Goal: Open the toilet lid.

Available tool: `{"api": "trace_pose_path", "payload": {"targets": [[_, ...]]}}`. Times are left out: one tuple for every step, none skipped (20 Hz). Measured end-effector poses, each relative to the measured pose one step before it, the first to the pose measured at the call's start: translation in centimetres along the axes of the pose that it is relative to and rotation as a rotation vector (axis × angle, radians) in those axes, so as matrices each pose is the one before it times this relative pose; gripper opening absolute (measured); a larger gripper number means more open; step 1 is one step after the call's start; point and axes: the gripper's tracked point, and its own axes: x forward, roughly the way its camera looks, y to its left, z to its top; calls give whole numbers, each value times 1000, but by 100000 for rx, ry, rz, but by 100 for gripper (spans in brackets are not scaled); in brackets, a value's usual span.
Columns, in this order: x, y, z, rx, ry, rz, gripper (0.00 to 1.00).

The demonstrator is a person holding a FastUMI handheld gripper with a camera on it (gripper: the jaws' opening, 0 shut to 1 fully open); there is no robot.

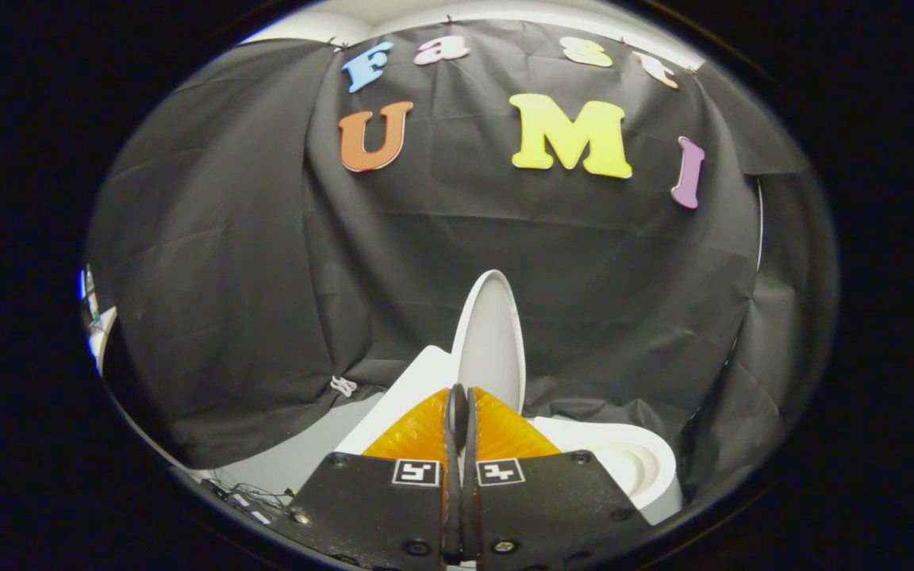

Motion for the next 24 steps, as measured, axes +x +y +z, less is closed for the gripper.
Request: {"api": "trace_pose_path", "payload": {"targets": [[134,403,-107,-1316,-8,-866,4],[43,395,-74,-720,117,-1047,4],[106,157,-74,-621,281,-1496,4],[24,98,19,-1326,110,-1568,4],[117,50,-52,-1909,-247,-962,5],[55,156,-72,-1547,-220,162,6],[151,-195,-68,-731,-660,27,9],[119,571,-146,1116,-109,4417,13],[-250,471,-325,1829,-257,3163,27],[-91,45,53,1618,-1604,1395,42],[-651,-939,183,340,-2557,-1611,57],[-597,-1093,472,731,-3472,-2060,71],[-647,-688,616,1921,-4150,-19,86],[-771,-304,548,3219,-2840,2329,100],[-796,-381,496,3560,-2549,2651,100],[-926,-526,356,2716,-2081,1788,100],[-1221,-1111,578,1964,-2081,-269,100],[-1704,-1891,830,1531,-3195,-1146,100],[-1440,-1944,765,1408,-3373,-2156,100],[-1440,-2026,666,1019,-3073,-2469,100],[-1136,-2140,227,625,-2241,-3142,100],[-1414,-2183,186,-42,-1405,-2813,100],[-1116,-2036,-28,-617,-1649,-2899,100],[-1363,-2423,-154,-943,-1279,-3270,100]]}}
